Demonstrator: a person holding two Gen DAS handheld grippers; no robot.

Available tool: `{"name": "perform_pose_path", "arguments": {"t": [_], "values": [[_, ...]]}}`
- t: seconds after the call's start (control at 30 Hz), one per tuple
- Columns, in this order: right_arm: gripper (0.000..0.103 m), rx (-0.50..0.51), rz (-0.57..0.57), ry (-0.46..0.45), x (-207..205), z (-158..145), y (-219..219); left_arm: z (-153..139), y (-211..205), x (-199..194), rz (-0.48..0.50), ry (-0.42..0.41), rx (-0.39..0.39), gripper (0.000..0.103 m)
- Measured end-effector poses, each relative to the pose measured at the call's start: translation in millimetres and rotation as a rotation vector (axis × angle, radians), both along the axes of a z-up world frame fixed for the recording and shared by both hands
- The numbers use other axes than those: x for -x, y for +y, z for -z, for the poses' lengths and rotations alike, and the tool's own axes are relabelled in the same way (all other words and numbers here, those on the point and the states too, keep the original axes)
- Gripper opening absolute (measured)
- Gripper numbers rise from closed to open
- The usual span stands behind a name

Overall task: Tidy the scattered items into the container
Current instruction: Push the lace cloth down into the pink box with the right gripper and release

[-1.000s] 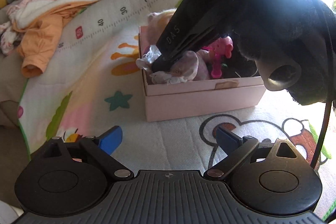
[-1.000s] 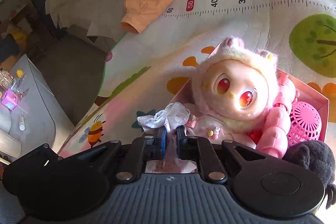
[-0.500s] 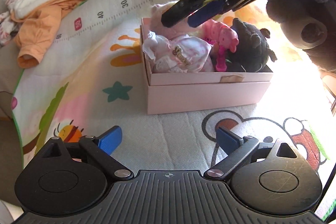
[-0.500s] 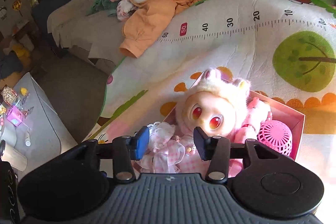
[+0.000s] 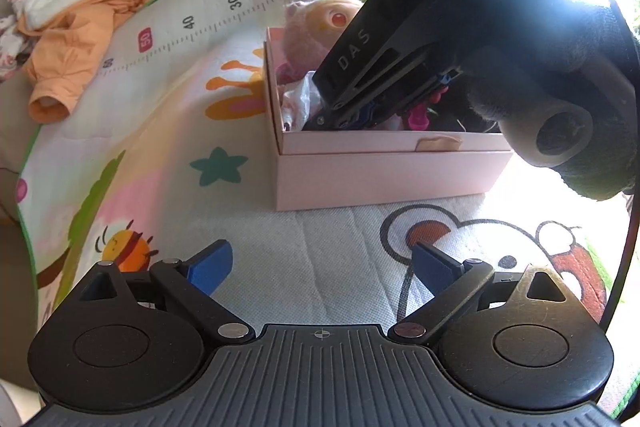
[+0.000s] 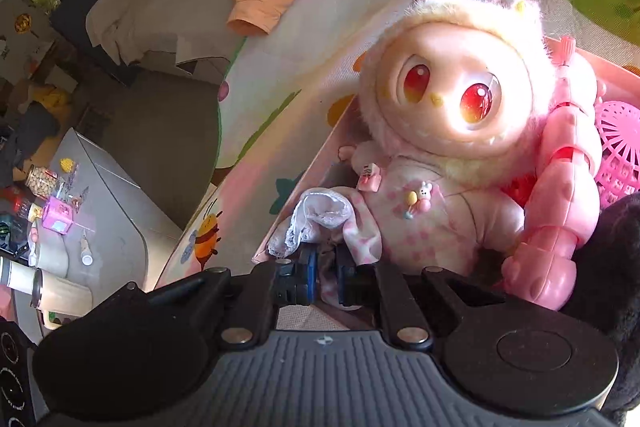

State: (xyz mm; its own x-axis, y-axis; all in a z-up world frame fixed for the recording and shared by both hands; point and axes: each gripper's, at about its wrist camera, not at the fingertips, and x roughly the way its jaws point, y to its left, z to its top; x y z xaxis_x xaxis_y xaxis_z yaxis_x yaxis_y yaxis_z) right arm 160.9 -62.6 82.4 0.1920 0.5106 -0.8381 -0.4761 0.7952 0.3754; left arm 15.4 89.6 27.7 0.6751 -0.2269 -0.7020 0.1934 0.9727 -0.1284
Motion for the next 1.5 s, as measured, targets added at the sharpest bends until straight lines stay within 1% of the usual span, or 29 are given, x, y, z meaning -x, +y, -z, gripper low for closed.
{"name": "perform_pose_path", "arguments": {"t": [0.03, 0.13, 0.17, 0.23, 0.3, 0.37, 0.43, 0.53, 0.63, 0.7, 0.8, 0.93, 1.03, 1.13, 1.2, 1.27, 1.37, 1.5], "values": [[0.009, 0.000, -0.008, -0.013, 3, -5, -1, 0, 1, 0, -0.005, 0.002, 0.003, 0.099], [0.010, -0.016, -0.021, -0.093, 14, -26, -9, 0, 5, 0, -0.020, 0.002, 0.018, 0.099], [0.010, -0.033, -0.008, -0.128, 16, -36, -14, -1, 5, -1, -0.021, -0.001, 0.025, 0.099], [0.010, -0.073, 0.023, -0.165, 17, -48, -21, -2, 4, -2, -0.017, -0.004, 0.037, 0.099], [0.010, -0.097, 0.047, -0.198, 14, -54, -22, -2, -1, -2, -0.004, -0.005, 0.041, 0.099], [0.010, -0.078, 0.051, -0.227, 12, -52, -17, -2, -6, -2, 0.009, -0.003, 0.037, 0.099], [0.010, -0.057, 0.045, -0.219, 7, -43, -11, -1, -10, -1, 0.016, 0.002, 0.029, 0.099], [0.010, -0.020, 0.020, -0.182, 7, -28, -4, 1, -12, 0, 0.006, 0.013, 0.025, 0.099], [0.010, 0.022, -0.021, -0.183, 11, -18, 1, 3, -11, -1, -0.005, 0.023, 0.021, 0.099], [0.010, 0.015, -0.032, -0.181, 12, -11, 1, 3, -12, -2, -0.008, 0.028, 0.018, 0.099], [0.010, -0.007, -0.027, -0.154, 9, -5, 0, 2, -16, -1, 0.000, 0.026, 0.019, 0.099], [0.010, -0.015, -0.013, -0.139, 10, -9, -3, 0, -22, 2, 0.014, 0.020, 0.014, 0.100], [0.015, -0.008, -0.015, -0.156, 14, -22, -9, 0, -22, 3, 0.010, 0.023, 0.012, 0.100], [0.015, 0.012, -0.018, -0.143, 17, -26, -13, 2, -23, 0, 0.006, 0.028, 0.013, 0.100], [0.015, 0.021, -0.026, -0.112, 17, -21, -13, 2, -25, 0, 0.009, 0.028, 0.018, 0.100], [0.015, 0.037, -0.014, -0.110, 16, -13, -12, 3, -27, -1, 0.017, 0.028, 0.020, 0.100], [0.015, 0.016, -0.003, -0.091, 12, -5, -12, 2, -29, 0, 0.031, 0.025, 0.016, 0.100], [0.015, 0.015, -0.006, -0.111, 15, -5, -13, 3, -29, -1, 0.022, 0.028, 0.011, 0.100]]}}
